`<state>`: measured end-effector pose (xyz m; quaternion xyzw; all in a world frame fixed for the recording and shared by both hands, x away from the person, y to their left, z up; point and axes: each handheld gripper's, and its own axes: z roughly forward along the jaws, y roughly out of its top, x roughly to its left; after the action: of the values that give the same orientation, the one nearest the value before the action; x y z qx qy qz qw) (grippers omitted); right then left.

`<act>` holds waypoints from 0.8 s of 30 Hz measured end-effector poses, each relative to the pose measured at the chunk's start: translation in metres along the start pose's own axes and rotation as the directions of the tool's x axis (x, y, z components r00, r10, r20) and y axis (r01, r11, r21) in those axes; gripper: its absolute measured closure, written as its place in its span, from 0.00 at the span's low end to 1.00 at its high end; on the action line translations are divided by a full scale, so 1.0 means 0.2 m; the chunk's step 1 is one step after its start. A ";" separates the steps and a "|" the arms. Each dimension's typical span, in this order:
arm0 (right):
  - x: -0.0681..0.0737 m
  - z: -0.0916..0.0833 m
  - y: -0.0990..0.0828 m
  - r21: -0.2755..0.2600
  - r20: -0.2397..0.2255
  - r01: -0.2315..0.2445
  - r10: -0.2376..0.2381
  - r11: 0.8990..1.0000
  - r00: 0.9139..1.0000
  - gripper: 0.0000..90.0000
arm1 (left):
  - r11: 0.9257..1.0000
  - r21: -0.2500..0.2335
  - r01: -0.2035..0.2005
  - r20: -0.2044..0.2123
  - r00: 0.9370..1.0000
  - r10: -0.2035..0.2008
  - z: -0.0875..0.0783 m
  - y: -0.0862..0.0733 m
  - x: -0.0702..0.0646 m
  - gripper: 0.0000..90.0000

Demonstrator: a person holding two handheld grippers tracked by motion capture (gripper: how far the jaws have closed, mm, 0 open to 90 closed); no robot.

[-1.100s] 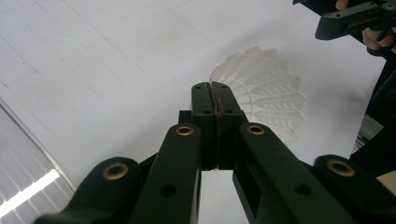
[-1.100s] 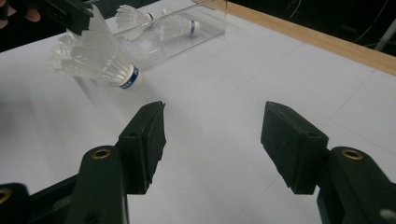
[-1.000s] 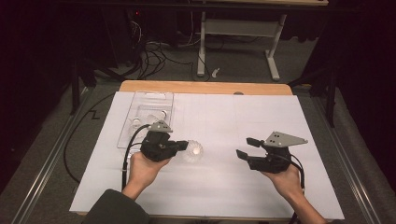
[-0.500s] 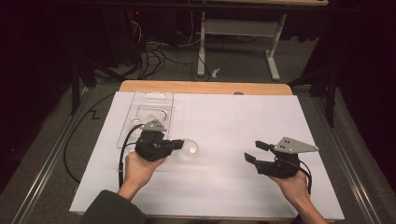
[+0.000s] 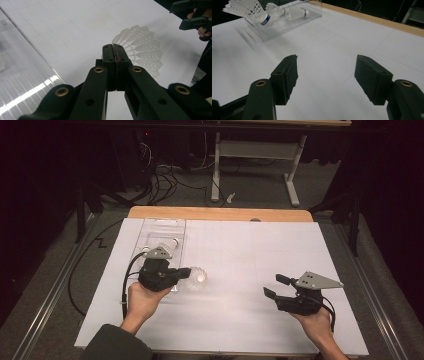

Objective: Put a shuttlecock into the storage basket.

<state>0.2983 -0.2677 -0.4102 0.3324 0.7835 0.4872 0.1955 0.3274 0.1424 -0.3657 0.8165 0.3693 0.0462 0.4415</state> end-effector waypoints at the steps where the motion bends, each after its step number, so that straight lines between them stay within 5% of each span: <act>1: 0.00 0.00 0.00 -0.001 -0.001 0.001 -0.001 1.000 1.000 0.39 | 1.000 0.000 0.000 -0.003 1.000 0.000 0.00 0.00 0.00 1.00; 24: 0.01 0.00 -0.03 -0.007 0.016 0.000 0.000 1.000 1.000 0.36 | 0.998 -0.043 0.049 -0.056 0.997 -0.051 -0.13 0.01 0.11 1.00</act>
<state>0.2953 -0.2683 -0.4157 0.3358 0.7802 0.4872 0.2029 0.3339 0.1729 -0.3545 0.7959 0.4010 0.0663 0.4487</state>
